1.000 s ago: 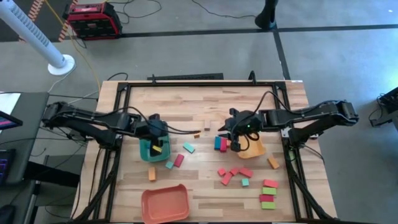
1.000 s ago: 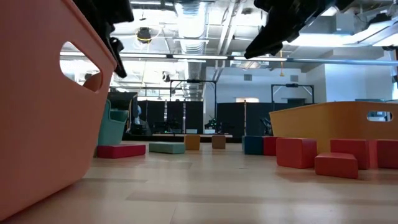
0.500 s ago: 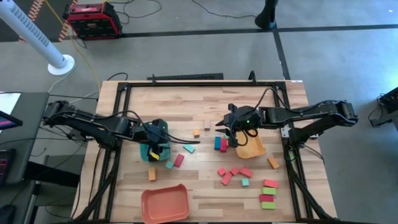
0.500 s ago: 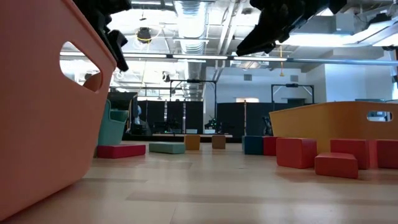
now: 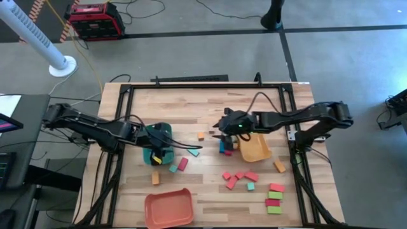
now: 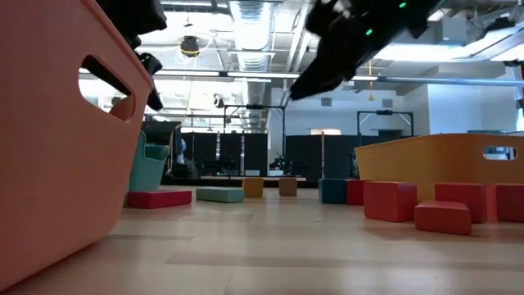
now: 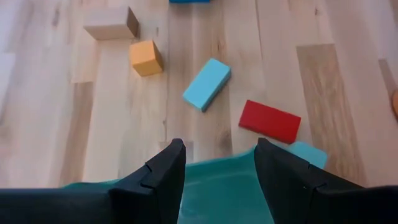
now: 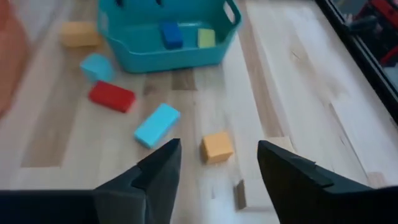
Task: Sort blocks by size
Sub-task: Put the top yellow cube block into the yellow bin
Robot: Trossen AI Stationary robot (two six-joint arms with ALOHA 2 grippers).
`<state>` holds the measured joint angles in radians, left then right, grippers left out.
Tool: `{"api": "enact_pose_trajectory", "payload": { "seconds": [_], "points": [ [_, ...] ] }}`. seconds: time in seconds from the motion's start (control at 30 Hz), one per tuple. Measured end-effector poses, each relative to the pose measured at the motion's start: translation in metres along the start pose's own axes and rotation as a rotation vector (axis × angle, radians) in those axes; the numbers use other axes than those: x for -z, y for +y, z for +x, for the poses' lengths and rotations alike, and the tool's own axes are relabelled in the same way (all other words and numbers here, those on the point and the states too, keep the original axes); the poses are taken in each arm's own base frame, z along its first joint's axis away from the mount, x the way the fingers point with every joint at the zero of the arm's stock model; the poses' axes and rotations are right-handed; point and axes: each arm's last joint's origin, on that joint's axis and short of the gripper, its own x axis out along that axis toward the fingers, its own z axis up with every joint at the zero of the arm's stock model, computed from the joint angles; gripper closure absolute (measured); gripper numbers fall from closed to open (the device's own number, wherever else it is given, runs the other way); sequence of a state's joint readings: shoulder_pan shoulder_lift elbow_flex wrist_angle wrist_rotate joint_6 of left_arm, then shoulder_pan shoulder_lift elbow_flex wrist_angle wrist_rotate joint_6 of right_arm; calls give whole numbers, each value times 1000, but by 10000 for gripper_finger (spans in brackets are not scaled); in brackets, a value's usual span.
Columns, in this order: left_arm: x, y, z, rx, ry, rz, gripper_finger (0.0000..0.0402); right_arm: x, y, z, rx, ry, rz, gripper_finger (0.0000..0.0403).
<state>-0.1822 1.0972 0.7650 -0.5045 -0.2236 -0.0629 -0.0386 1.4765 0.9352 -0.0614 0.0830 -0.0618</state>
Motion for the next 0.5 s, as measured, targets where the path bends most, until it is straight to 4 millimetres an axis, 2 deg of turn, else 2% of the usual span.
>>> {"api": "enact_pose_trajectory", "payload": {
  "seconds": [0.3, 0.5],
  "points": [
    [4, 8, -22, -80, -42, 5, 221, -4, -7, 48, 16, 77, -62, 148],
    [8, 11, -35, -96, -57, 10, 221, -2, -10, 69, 15, 117, -95, 148]
  ]
}}
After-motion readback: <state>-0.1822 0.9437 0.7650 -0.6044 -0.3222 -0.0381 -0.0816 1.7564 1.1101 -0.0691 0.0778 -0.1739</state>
